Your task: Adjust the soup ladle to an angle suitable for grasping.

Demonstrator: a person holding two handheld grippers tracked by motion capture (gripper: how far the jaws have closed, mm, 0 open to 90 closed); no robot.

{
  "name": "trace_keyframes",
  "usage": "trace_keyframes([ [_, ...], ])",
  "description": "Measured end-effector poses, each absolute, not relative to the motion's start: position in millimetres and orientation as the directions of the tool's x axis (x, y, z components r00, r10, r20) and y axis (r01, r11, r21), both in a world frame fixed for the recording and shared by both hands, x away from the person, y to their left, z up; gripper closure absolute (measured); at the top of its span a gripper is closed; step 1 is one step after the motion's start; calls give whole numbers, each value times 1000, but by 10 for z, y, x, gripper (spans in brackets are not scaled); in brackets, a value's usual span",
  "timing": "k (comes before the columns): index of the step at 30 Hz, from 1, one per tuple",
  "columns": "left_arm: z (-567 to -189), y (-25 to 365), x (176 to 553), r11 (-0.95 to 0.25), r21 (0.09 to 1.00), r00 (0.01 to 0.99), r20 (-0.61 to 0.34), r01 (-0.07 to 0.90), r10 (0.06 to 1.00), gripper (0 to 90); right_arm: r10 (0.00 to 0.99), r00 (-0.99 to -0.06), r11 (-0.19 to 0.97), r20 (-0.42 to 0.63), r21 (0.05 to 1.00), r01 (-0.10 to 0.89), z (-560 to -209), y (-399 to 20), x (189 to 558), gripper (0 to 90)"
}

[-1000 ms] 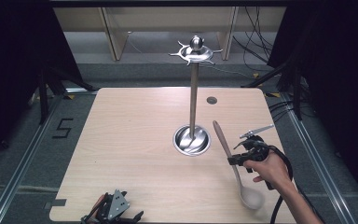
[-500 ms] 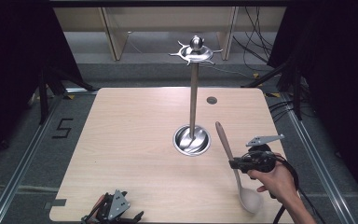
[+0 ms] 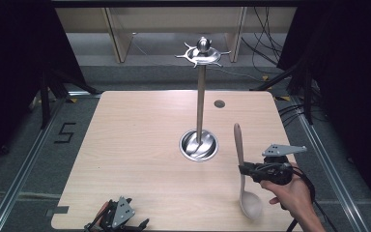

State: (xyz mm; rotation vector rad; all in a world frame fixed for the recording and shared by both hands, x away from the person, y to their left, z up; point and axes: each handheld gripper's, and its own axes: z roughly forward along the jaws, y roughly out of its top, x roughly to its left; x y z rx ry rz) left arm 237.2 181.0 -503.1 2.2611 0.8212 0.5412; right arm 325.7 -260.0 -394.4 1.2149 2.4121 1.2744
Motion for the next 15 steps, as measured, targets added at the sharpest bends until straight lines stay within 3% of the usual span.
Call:
trace_keyframes([
  [15,-5054,1796,2373,-553,711,699,121,435,705,148,700,-691,284,182,816,503,-3942,-2534,3236,779],
])
